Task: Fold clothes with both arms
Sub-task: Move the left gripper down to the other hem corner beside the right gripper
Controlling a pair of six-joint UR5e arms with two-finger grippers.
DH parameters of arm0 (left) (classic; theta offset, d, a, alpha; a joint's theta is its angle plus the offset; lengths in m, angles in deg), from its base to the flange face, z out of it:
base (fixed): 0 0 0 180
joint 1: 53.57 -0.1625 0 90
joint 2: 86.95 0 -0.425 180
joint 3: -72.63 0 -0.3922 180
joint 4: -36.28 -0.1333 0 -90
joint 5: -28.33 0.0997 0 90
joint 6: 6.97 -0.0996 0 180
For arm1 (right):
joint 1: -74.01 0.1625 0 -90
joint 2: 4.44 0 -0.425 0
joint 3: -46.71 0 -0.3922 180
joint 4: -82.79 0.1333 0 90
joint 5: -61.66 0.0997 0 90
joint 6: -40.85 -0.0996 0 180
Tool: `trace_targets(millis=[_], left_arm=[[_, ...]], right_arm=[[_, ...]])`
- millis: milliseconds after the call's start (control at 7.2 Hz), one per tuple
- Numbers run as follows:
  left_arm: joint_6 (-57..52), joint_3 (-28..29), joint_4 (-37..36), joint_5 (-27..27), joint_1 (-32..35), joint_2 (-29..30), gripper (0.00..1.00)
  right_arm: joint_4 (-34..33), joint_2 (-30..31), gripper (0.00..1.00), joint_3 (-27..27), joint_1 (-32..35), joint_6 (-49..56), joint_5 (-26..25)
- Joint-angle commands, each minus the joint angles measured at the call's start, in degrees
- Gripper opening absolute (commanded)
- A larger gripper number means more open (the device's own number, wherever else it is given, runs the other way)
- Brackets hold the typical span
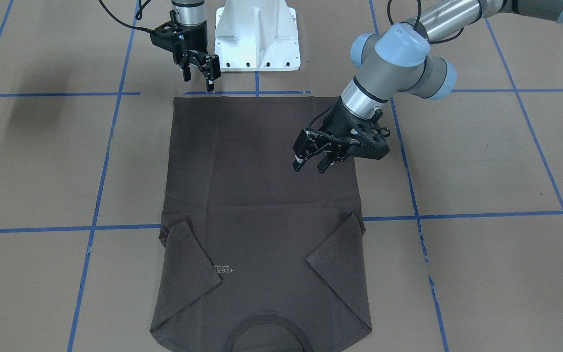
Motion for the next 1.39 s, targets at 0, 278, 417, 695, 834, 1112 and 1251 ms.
trace_targets(millis=[0, 278, 417, 695, 834, 1112, 1251], left_arm=[[0.2, -0.2, 0.1, 0.1, -0.1, -0.5, 0.73], [0.1, -0.2, 0.2, 0.1, -0.1, -0.7, 0.73], [0.1, -0.1, 0.3, 0.0, -0.1, -0.7, 0.73], [0.1, 0.0, 0.3, 0.0, -0.1, -0.7, 0.73], [0.0, 0.2, 0.4, 0.0, -0.1, -0.7, 0.73], [0.0, 0.0, 0.4, 0.0, -0.1, -0.6, 0.73], [-0.1, 0.1, 0.4, 0.0, -0.2, -0.7, 0.73]], right_arm=[[-0.2, 1.0, 0.85, 1.4, 0.3, 0.0, 0.2], [-0.2, 2.3, 0.81, 1.4, 0.8, 0.2, 0.5], [-0.2, 2.4, 0.81, 2.4, 1.5, 0.4, 0.4], [-0.3, 2.7, 0.75, 3.3, 1.9, 0.6, 0.5], [-0.2, 2.6, 0.62, 3.3, 2.1, 0.6, 0.8], [-0.4, 3.7, 0.0, 3.1, 2.2, 0.7, 1.0], [-0.4, 3.7, 0.0, 3.0, 3.3, 1.1, 2.5]])
